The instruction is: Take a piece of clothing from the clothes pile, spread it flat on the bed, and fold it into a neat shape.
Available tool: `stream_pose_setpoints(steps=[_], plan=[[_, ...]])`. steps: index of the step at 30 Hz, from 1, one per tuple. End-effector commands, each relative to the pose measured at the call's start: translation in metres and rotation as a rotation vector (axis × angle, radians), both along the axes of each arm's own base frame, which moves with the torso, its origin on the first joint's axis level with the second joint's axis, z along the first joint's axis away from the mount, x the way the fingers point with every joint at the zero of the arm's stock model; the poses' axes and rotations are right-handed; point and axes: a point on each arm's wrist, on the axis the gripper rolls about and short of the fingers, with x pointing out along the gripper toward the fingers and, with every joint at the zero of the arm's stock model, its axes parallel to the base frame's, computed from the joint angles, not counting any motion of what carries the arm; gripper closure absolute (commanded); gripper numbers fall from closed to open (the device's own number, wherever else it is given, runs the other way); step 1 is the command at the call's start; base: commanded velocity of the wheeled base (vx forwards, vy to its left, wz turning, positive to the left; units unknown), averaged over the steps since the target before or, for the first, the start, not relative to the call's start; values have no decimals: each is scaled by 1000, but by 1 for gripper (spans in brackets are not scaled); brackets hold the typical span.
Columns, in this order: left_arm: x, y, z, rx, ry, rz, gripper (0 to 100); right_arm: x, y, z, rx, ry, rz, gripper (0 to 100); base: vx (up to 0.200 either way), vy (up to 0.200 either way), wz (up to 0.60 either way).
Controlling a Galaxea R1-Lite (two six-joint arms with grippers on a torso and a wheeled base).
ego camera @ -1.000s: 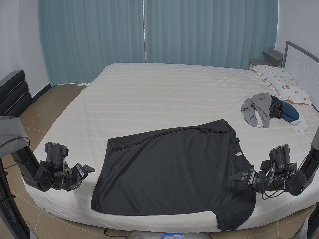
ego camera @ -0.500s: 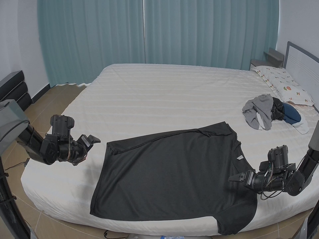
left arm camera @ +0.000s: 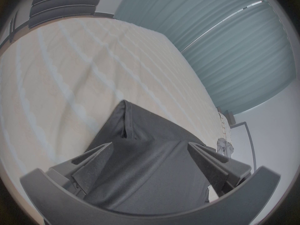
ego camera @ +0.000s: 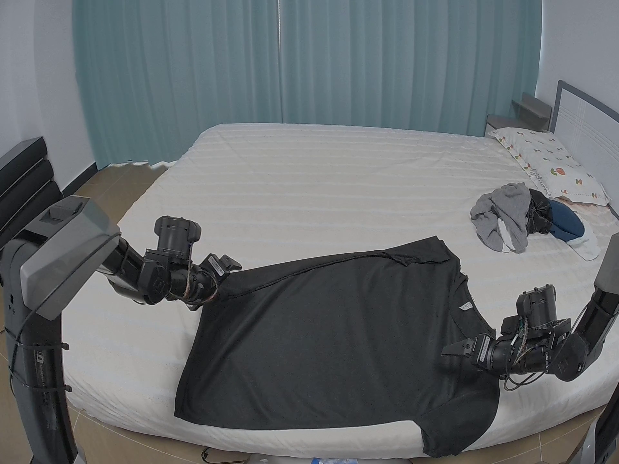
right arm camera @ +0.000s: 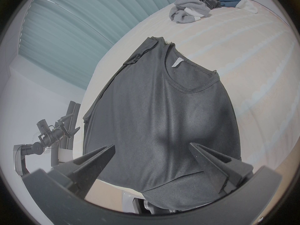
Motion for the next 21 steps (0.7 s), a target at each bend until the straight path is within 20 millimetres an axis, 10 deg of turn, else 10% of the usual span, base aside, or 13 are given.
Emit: stream_pose_setpoints(steps=[1,15,21], plan=[[12,-10,-21,16,37,-16,0,0,0,-2,-2,9,1,0,0,0,0],[66,-14,-34,14,18,9,0,0,0,-3,-3,10,-1,0,0,0,0],[96,9,-6,-105,-98,151,0,1,0,-4,-2,15,-1,0,0,0,0]])
